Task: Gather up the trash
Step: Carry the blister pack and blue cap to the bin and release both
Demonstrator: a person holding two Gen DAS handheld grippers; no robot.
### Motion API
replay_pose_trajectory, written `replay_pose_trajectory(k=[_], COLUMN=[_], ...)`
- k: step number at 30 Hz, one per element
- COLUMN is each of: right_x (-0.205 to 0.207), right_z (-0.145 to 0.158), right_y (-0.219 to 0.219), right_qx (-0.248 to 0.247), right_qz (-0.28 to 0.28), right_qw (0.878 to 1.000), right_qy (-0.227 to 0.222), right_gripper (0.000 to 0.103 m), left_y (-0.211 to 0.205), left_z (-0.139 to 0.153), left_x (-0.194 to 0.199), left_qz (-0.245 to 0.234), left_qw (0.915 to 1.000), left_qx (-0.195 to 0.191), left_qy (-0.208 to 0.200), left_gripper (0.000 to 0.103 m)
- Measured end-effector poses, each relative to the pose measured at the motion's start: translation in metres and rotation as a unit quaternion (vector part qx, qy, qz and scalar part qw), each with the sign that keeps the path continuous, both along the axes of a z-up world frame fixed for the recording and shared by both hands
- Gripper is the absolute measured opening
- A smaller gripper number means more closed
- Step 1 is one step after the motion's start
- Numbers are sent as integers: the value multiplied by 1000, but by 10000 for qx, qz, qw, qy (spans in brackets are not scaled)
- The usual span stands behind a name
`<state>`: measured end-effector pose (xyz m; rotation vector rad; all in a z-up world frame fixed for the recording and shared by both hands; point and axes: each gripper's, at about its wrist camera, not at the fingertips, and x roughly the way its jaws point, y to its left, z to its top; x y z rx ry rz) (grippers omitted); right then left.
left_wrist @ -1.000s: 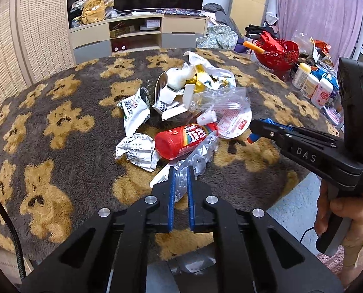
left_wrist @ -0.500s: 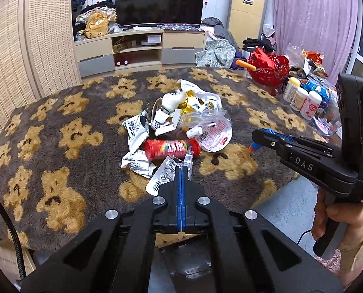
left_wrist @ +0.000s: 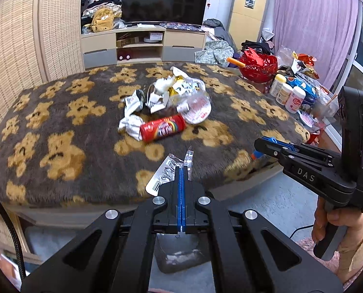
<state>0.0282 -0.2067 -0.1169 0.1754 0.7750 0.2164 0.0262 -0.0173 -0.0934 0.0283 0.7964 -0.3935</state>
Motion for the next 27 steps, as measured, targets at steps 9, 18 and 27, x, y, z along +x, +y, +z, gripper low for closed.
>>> replay_pose_trajectory(k=[9,18,27], right_x=[-35,-29,-9], right_z=[-40,-95,-132], right_y=[11,25,32], right_qx=[83,231,318], right_qz=[190,350,361], right_qw=[9983,9913,9829], right_qy=[552,1246,1779], right_gripper=[13,13,13], left_y=[-3,-4,-12], left_z=[-51,-111,-159], left_x=[-41,-36,-19], left_qz=[13,64,33], left_qw=[9985,9924,9830], left_qx=[24,124,253], left_qy=[553,1225,1821], left_gripper=[0,0,0])
